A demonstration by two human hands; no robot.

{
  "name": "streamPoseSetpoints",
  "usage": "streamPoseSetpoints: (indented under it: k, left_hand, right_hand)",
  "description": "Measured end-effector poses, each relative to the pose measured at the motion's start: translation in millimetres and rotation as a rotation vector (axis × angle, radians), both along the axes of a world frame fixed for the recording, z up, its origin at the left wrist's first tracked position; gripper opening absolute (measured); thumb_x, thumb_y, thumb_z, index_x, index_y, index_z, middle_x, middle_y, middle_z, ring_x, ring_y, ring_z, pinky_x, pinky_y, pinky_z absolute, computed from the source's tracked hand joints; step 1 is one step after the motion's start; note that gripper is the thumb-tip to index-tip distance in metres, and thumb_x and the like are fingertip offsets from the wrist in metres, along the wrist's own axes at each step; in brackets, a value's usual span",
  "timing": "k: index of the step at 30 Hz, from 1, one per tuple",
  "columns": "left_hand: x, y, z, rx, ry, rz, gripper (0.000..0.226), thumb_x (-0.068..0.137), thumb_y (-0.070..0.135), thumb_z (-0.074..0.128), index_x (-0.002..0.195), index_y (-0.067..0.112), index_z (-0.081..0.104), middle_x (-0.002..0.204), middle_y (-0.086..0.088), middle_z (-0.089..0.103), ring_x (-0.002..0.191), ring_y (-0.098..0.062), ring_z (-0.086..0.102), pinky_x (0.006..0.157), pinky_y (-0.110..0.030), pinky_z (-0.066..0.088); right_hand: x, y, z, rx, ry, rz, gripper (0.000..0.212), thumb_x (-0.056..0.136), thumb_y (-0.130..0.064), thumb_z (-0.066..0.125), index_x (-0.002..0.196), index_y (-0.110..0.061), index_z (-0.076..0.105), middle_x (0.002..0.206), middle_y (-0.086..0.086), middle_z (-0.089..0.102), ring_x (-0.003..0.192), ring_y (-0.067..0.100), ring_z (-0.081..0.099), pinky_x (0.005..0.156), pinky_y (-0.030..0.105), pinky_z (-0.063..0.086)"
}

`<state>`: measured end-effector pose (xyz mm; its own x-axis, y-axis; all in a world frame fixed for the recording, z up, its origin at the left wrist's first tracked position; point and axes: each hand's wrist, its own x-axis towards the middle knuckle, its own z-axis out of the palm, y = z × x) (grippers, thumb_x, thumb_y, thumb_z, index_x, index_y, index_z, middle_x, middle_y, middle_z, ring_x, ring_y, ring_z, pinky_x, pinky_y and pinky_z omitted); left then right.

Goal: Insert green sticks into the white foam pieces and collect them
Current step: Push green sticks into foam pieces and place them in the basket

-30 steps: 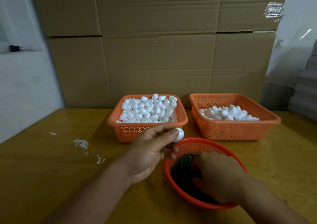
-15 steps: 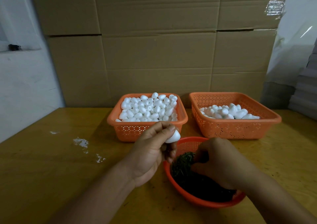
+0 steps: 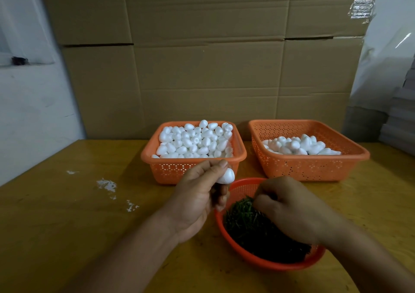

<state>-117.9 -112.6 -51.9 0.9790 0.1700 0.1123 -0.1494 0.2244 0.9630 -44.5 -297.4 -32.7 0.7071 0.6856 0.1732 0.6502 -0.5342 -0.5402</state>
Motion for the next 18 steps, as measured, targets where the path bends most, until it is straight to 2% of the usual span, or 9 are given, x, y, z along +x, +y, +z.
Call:
streamPoseSetpoints:
  k: [3, 6, 10, 18]
  left_hand:
    - [0.3, -0.4, 1.3, -0.007, 0.003, 0.017, 0.024, 0.085, 0.042, 0.066, 0.082, 0.018, 0.065, 0.066, -0.002, 0.049, 0.056, -0.012, 0.047, 0.051, -0.023, 0.036]
    - [0.3, -1.0, 1.9, 0.013, 0.011, 0.036, 0.034, 0.083, 0.049, 0.066, 0.082, 0.015, 0.063, 0.062, -0.001, 0.044, 0.052, -0.011, 0.042, 0.049, -0.024, 0.031]
    - [-0.7, -2.2, 3.0, 0.024, 0.013, 0.027, 0.039, 0.083, 0.053, 0.063, 0.072, 0.015, 0.059, 0.056, -0.002, 0.041, 0.046, -0.011, 0.037, 0.044, -0.024, 0.025]
    - [-1.7, -1.1, 3.6, 0.046, 0.009, 0.012, 0.041, 0.085, 0.052, 0.063, 0.067, 0.015, 0.06, 0.05, 0.0, 0.035, 0.037, -0.009, 0.031, 0.037, -0.02, 0.021]
  right_hand:
    - [-0.4, -0.1, -0.7, 0.231, 0.037, 0.049, 0.027, 0.096, -0.012, 0.054, 0.07, -0.005, 0.057, 0.048, -0.007, 0.042, 0.041, 0.004, 0.037, 0.043, 0.022, 0.029]
    - [-4.2, -0.3, 0.8, 0.36, -0.004, 0.182, 0.03, 0.098, -0.023, 0.054, 0.072, -0.009, 0.056, 0.052, -0.01, 0.045, 0.046, 0.004, 0.042, 0.046, 0.016, 0.03]
    - [-7.8, 1.1, -0.6, 0.419, -0.038, 0.322, 0.027, 0.097, -0.034, 0.053, 0.079, -0.016, 0.06, 0.058, -0.01, 0.048, 0.05, 0.003, 0.043, 0.049, 0.015, 0.033]
    - [-7.3, 3.2, -4.2, 0.424, -0.062, 0.32, 0.021, 0.095, -0.032, 0.059, 0.081, -0.018, 0.065, 0.058, -0.011, 0.051, 0.049, 0.003, 0.045, 0.049, 0.015, 0.034]
